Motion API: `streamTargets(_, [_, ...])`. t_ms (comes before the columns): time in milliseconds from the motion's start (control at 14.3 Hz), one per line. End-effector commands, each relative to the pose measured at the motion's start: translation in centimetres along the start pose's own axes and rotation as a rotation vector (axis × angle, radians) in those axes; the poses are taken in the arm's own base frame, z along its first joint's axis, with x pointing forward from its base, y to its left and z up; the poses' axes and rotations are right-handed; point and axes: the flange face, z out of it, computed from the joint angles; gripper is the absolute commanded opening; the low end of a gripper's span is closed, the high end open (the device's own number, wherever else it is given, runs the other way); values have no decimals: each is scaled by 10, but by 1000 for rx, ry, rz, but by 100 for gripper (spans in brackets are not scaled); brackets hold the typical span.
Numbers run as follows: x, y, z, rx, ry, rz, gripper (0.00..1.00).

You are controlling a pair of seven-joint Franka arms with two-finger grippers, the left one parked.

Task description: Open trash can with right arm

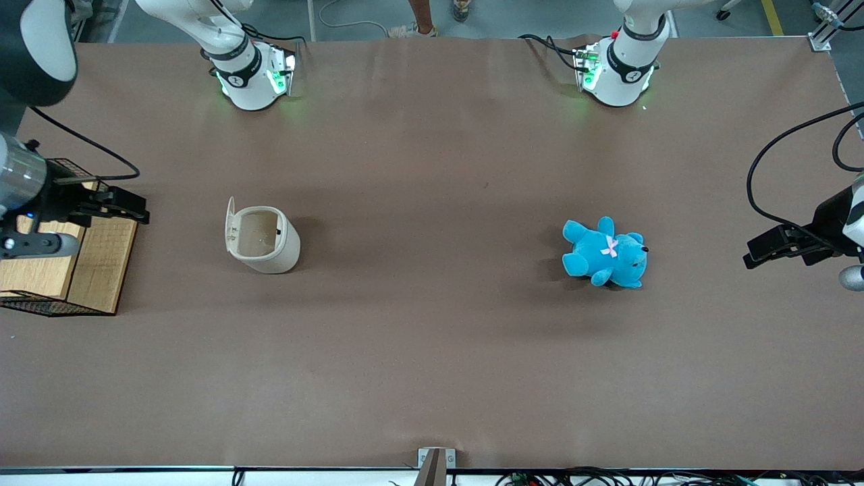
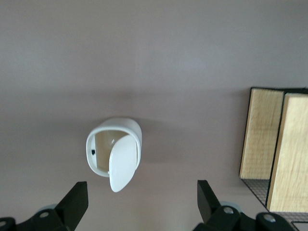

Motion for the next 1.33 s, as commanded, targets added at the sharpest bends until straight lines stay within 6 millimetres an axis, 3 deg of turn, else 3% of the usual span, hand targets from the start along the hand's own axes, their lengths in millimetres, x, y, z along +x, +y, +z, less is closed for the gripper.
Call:
streamTargets(0, [-24,2,-35,-9,66,0,100])
streamTargets(209, [-36,9,-46,-7,75,11,100])
streamTargets(349, [-44,13,-42,-8,70,8,100])
streamTargets(488, [-45,31,-36,-7,75,14,100])
streamTargets(1256, [-49,29,-13,-1,69,11,100])
